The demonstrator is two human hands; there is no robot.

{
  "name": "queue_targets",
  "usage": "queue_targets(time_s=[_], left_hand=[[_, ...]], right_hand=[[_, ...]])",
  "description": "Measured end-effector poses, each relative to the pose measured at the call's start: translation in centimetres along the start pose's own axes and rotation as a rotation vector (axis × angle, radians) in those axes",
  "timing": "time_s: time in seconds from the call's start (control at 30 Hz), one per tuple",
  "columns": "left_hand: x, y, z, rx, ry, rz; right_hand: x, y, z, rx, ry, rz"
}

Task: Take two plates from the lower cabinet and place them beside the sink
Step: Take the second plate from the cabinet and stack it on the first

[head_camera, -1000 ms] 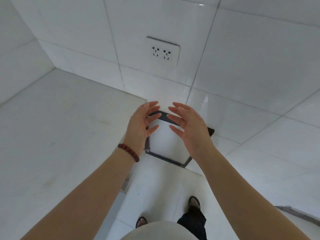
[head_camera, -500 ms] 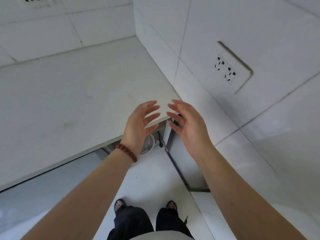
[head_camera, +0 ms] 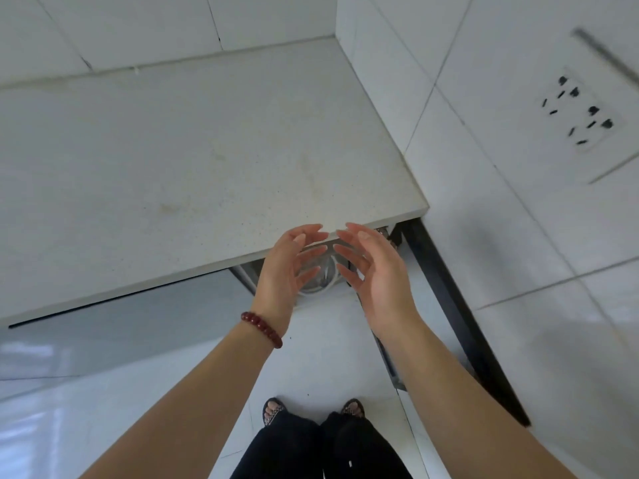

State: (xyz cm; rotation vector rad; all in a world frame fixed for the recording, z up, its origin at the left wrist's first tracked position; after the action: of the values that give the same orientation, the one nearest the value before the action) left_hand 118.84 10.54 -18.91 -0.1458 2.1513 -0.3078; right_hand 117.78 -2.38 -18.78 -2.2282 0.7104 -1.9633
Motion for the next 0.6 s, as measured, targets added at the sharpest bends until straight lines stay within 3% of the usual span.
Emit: queue_targets(time_s=[0.6], left_hand=[[19.8,9.2,18.3,-0.056,-0.154,0.000]], right_hand=[[-26.6,8.0,9.4,0.006,0.078,0.065]])
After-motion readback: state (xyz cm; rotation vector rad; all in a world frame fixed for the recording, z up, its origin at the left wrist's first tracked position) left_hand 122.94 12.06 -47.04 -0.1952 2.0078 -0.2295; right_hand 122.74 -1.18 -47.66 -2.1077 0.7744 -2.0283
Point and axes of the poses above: each hand's wrist, its own z-axis towards the middle knuckle, its own y-axis out of the back of the hand, x = y × z, the point moved 3 cm from there along z, towards the middle knuckle, and after that the axes turned 15 degrees about y, right-handed, at the moved point
